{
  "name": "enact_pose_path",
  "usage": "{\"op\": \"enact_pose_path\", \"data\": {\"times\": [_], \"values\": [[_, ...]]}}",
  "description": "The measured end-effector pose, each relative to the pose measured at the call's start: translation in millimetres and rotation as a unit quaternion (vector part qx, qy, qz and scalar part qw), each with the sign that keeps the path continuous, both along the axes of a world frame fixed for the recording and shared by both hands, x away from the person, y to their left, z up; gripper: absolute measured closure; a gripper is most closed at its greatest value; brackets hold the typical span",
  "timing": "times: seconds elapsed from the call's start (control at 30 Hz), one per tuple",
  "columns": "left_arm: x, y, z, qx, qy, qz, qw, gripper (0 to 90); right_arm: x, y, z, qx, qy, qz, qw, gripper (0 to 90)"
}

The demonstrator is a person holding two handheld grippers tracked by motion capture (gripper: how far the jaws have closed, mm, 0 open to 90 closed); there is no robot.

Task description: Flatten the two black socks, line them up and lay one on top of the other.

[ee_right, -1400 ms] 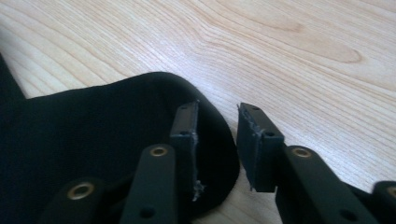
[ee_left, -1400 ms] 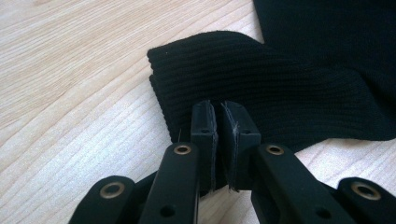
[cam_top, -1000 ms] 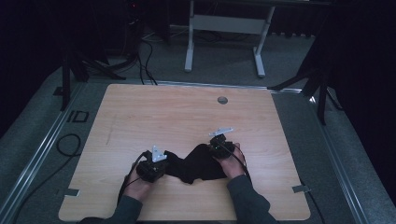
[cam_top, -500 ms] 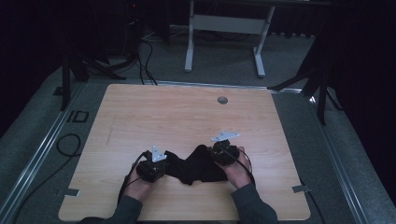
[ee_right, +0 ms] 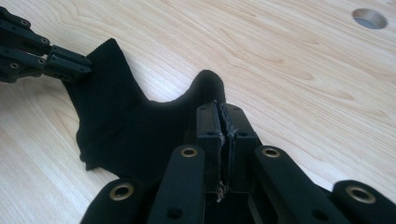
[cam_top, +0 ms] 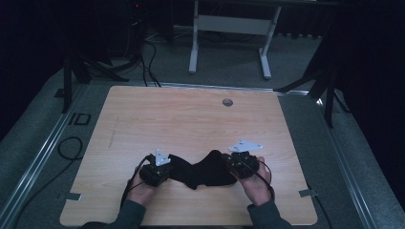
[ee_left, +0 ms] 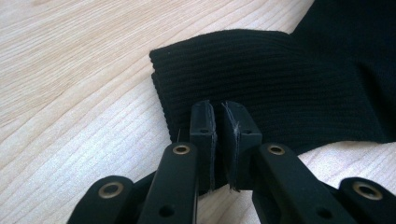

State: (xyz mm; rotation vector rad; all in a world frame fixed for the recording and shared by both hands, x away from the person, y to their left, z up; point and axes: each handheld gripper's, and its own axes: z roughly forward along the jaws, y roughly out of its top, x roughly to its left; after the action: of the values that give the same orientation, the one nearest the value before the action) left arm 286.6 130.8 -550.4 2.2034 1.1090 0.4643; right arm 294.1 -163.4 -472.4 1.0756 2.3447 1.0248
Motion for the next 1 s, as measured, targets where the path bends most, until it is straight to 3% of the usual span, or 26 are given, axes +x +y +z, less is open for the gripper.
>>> {"op": "enact_pose_path", "data": {"times": [0.23,0.47,0.77,0.87,1.0], "values": [[0.1,-0.1,0.0,-0.001,0.000,0.000,1.0000,83.0,-2.5,-13.9,-3.7,0.001,0.006,-0.017,0.9998,86.2],[-0.3,-0.5,0.0,-0.001,0.000,-0.003,1.0000,82.2,-4.8,-33.5,-19.3,-0.001,0.033,-0.042,0.9986,86.0],[-0.3,-0.9,0.4,0.001,0.001,-0.007,1.0000,81.7,-0.1,-40.1,-43.2,-0.009,0.066,-0.053,0.9963,85.9],[-0.4,-1.6,0.2,0.000,0.000,-0.008,1.0000,81.2,2.5,-38.1,-52.4,-0.025,0.070,-0.056,0.9956,85.7],[-0.8,-2.6,0.3,0.001,-0.002,-0.008,1.0000,80.5,4.9,-35.8,-61.4,-0.029,0.079,-0.054,0.9950,85.3]]}}
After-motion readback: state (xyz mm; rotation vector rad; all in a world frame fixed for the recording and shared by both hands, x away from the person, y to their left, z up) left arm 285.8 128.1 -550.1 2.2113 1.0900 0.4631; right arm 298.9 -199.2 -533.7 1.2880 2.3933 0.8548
